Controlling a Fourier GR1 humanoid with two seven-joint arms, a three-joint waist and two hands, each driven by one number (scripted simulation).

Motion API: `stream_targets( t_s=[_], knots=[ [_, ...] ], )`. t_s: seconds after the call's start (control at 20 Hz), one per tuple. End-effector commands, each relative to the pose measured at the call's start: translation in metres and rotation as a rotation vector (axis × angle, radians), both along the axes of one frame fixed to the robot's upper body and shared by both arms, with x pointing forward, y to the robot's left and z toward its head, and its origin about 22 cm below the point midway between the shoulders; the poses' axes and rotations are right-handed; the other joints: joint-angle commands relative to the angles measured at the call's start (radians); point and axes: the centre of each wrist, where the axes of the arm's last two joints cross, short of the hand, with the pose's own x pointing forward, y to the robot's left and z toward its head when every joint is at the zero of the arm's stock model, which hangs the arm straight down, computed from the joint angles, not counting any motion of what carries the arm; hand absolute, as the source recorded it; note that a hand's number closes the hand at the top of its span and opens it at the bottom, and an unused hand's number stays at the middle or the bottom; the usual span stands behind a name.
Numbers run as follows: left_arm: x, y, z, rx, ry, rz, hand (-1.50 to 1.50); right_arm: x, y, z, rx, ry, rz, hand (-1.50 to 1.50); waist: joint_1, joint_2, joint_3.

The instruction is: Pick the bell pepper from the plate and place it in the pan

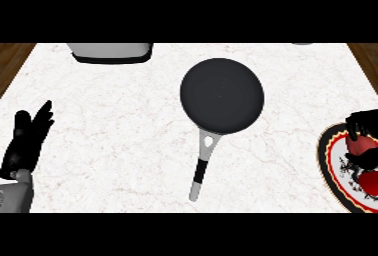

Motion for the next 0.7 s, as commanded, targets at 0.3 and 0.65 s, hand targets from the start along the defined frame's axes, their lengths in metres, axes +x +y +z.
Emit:
stream_targets(
  t_s=[0.3, 0.65],
  knots=[
    [-0.008, 0.013, -0.012, -0.012, 0.009, 0.024, 0.00, 0.014, 0.015, 0.054, 0.319, -0.509, 0.156, 1.50, -0.013, -0.004, 0.000],
    [-0.026, 0.015, -0.010, 0.008, -0.004, 0.006, 0.00, 0.021, 0.061, 0.081, 0.388, -0.491, 0.179, 1.50, -0.001, -0.003, 0.000]
  ],
)
